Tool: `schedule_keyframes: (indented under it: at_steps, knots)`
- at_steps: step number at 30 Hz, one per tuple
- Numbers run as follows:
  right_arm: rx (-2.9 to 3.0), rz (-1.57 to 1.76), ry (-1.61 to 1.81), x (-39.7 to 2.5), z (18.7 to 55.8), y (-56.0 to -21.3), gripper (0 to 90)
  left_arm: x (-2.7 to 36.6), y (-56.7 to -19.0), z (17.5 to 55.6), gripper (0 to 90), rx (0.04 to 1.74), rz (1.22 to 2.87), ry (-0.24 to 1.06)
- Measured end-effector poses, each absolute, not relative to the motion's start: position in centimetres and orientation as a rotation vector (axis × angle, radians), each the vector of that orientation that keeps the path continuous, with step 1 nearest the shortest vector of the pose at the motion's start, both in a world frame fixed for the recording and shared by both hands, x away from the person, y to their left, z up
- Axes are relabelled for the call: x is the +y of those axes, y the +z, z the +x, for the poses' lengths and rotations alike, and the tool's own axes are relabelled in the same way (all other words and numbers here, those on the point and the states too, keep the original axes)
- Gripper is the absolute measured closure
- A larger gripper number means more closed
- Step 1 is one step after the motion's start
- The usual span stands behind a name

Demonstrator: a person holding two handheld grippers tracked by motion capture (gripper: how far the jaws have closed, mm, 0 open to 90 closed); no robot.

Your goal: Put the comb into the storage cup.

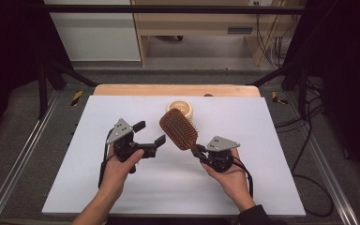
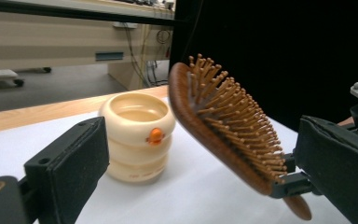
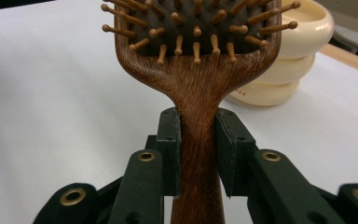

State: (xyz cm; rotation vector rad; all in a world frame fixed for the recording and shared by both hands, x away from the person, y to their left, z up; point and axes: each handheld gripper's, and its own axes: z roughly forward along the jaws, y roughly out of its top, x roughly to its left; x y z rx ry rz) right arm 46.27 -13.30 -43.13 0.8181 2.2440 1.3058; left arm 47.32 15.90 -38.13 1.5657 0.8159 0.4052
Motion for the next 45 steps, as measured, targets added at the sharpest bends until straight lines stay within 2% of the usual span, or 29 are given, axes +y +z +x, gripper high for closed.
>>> schedule_keyframes:
  at_steps: [17,32,38,45]
  knots:
    - [2.187,0.791,1.355,-13.1,45.9,-42.9,72.4,12.2,-38.3,49.5,11.9,0.856,1.460,0.217]
    - [2.165,0.790,1.388,-12.8,45.6,-42.8,72.4,12.5,-38.1,50.7,40.0,0.924,1.343,0.091]
    - [2.153,0.806,1.410,-12.6,45.6,-42.8,72.5,12.3,-37.5,50.8,48.3,0.955,1.326,0.066]
    - [2.155,0.840,1.441,-12.7,45.6,-43.1,72.2,11.3,-36.9,50.3,51.3,0.946,1.342,0.090]
